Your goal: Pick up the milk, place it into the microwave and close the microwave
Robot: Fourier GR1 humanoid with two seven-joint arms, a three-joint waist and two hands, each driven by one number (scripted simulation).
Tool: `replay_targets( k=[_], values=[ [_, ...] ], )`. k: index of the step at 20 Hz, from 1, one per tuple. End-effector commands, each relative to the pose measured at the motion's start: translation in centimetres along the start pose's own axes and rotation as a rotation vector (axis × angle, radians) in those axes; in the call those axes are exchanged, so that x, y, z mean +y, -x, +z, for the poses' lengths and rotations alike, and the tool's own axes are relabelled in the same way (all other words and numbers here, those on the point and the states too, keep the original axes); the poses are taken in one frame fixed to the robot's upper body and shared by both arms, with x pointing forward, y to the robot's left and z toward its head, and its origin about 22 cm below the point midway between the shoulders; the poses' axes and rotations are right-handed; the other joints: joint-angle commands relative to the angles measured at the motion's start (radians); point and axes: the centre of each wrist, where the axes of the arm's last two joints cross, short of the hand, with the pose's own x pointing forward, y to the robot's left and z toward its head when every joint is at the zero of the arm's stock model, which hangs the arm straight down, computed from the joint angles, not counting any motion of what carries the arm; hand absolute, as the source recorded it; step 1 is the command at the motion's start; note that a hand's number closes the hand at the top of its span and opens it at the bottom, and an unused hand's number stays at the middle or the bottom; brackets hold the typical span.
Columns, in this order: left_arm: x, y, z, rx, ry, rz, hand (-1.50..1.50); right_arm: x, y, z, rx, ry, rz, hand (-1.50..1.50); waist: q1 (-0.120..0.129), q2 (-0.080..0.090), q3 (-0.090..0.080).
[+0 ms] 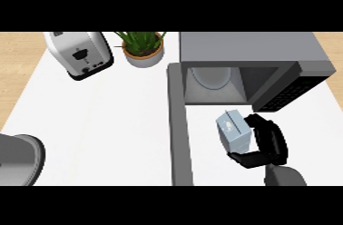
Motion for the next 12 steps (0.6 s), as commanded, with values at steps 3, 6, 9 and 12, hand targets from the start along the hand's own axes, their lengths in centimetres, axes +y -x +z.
replay_targets(
  k=[3, 6, 9, 12],
  values=[
    [1.0, 1.8, 0.2, 0.001, -0.016, 0.008, -1.5, 4.9, -5.1, 0.8, 0.009, -0.006, -0.016, 1.5, -0.009, 0.0, -0.001],
    [1.6, -0.4, 0.1, -0.014, 0.005, 0.016, -1.5, 5.8, -7.6, 1.0, 0.029, 0.042, -0.033, 1.5, 0.003, 0.002, 0.001],
    [1.3, -0.5, 0.3, 0.006, 0.0, 0.023, -1.5, 9.2, -8.2, 1.9, 0.039, 0.068, -0.052, 1.5, 0.007, 0.004, 0.001],
    [2.3, 1.3, 0.8, -0.002, -0.002, 0.023, -1.5, 11.2, -9.3, 0.3, 0.031, 0.043, -0.029, 1.5, 0.011, 0.005, 0.001]
  ],
)
